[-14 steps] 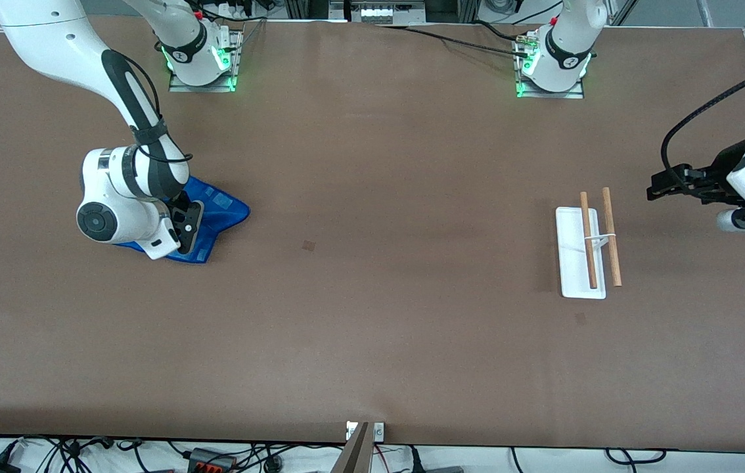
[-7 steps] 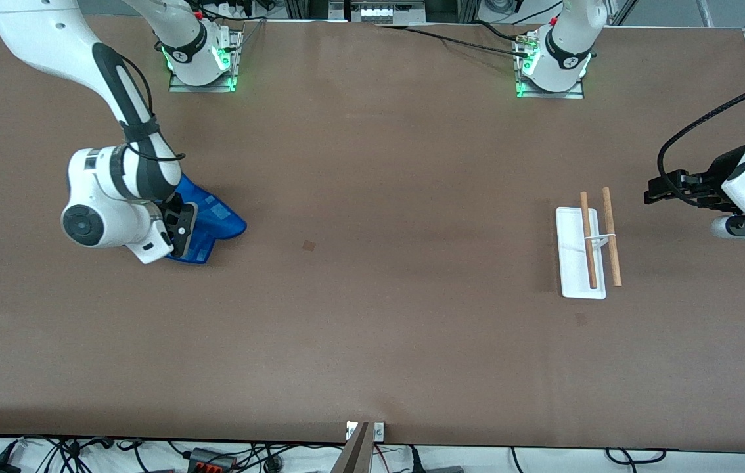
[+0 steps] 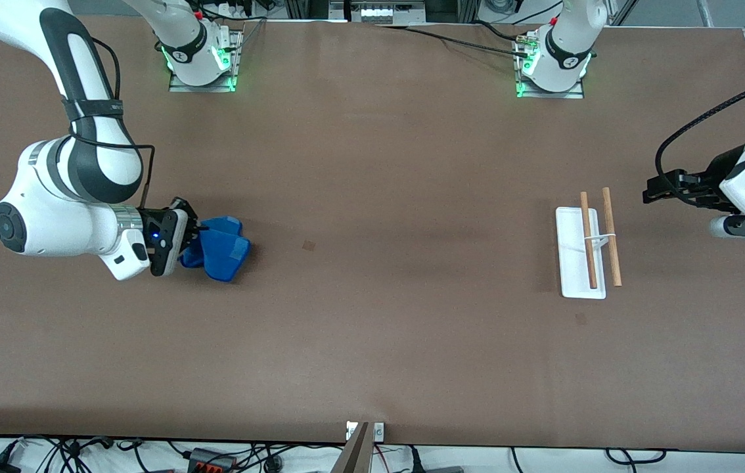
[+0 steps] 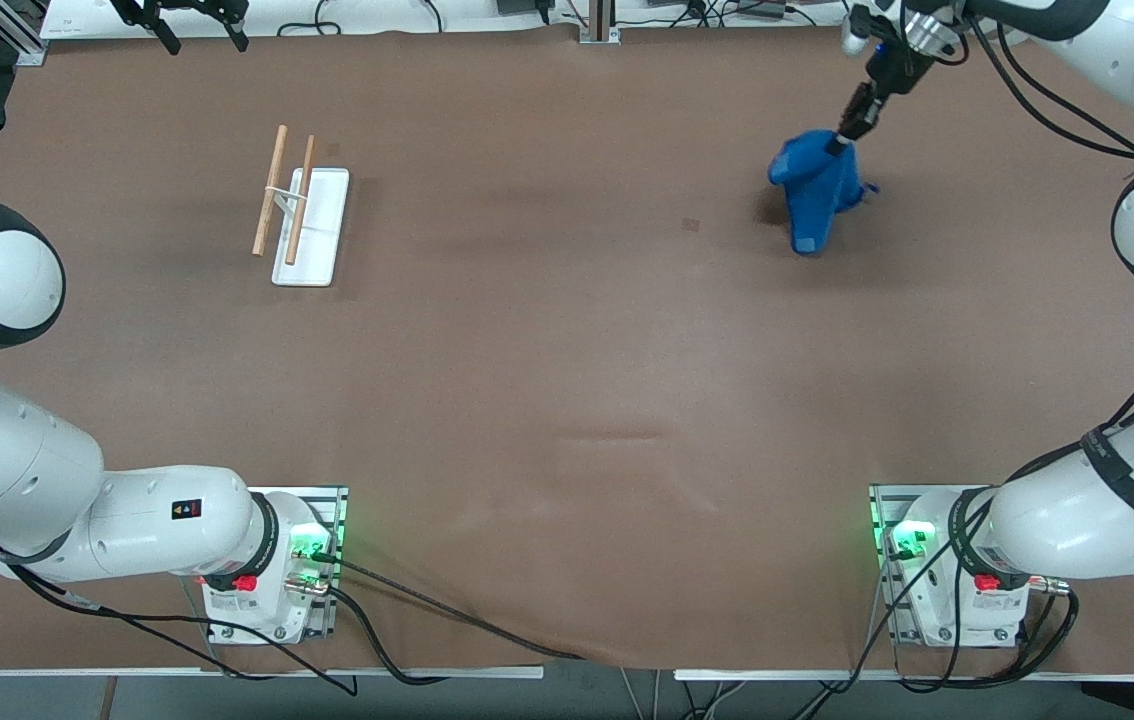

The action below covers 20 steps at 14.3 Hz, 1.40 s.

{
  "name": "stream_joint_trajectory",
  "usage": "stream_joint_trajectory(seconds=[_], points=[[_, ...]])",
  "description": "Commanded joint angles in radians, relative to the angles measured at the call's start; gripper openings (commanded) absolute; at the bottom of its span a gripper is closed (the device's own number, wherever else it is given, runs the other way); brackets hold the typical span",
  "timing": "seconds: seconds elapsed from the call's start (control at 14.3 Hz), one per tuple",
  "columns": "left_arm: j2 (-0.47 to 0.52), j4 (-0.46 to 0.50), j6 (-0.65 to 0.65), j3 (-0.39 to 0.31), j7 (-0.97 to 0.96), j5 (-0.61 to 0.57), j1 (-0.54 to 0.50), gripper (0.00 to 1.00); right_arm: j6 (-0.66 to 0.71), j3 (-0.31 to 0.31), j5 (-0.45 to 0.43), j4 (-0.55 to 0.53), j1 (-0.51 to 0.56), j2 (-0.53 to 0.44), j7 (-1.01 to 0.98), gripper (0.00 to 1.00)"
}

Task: Pass towel and hang on rack
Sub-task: 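Lift the towel with the right gripper while the left gripper approaches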

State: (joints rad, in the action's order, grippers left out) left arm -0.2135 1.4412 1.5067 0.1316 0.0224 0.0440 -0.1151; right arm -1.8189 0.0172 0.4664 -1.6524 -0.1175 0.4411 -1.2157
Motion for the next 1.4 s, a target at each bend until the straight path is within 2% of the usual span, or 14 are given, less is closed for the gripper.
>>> stream_joint_trajectory(seconds=[0.0, 0.14, 0.35, 0.49, 0.63, 0.84, 0.98, 1.12, 1.26, 1.33], points=[[-0.009, -0.009, -0.017, 0.0, 0.005, 0.005, 0.005, 1.0, -0.005, -0.002, 0.185, 0.091, -0.082, 0.053, 0.04, 0.0], [-0.02, -0.009, -0.022, 0.0, 0.004, 0.005, 0.006, 1.0, -0.013, -0.002, 0.293, 0.152, -0.143, 0.086, 0.126, 0.0], [-0.046, -0.008, -0.06, 0.002, 0.008, 0.016, 0.006, 1.0, -0.045, 0.0, 0.408, 0.255, -0.244, 0.129, 0.287, 0.0], [-0.067, -0.01, -0.063, 0.002, 0.01, 0.081, 0.008, 1.0, -0.116, -0.002, 0.55, 0.278, -0.312, 0.145, 0.352, 0.0], [-0.108, -0.012, -0.022, 0.0, 0.051, 0.198, 0.005, 1.0, -0.222, -0.002, 0.665, 0.278, -0.379, 0.145, 0.361, 0.0], [-0.168, -0.002, 0.157, 0.042, 0.307, 0.292, 0.028, 1.0, -0.386, -0.002, 0.785, 0.276, -0.467, 0.145, 0.37, 0.0], [-0.173, 0.037, 0.28, 0.065, 0.41, 0.278, 0.07, 1.0, -0.46, 0.0, 0.871, 0.276, -0.514, 0.156, 0.372, 0.0], [-0.169, 0.137, 0.483, 0.071, 0.63, 0.269, 0.101, 1.0, -0.462, -0.002, 1.045, 0.276, -0.557, 0.163, 0.37, 0.0], [-0.159, 0.243, 0.66, 0.1, 0.833, 0.269, 0.104, 1.0, -0.461, -0.002, 1.081, 0.276, -0.561, 0.163, 0.372, 0.0], [-0.156, 0.263, 0.699, 0.106, 0.964, 0.281, 0.101, 1.0, -0.458, -0.002, 1.081, 0.276, -0.561, 0.163, 0.372, 0.0]])
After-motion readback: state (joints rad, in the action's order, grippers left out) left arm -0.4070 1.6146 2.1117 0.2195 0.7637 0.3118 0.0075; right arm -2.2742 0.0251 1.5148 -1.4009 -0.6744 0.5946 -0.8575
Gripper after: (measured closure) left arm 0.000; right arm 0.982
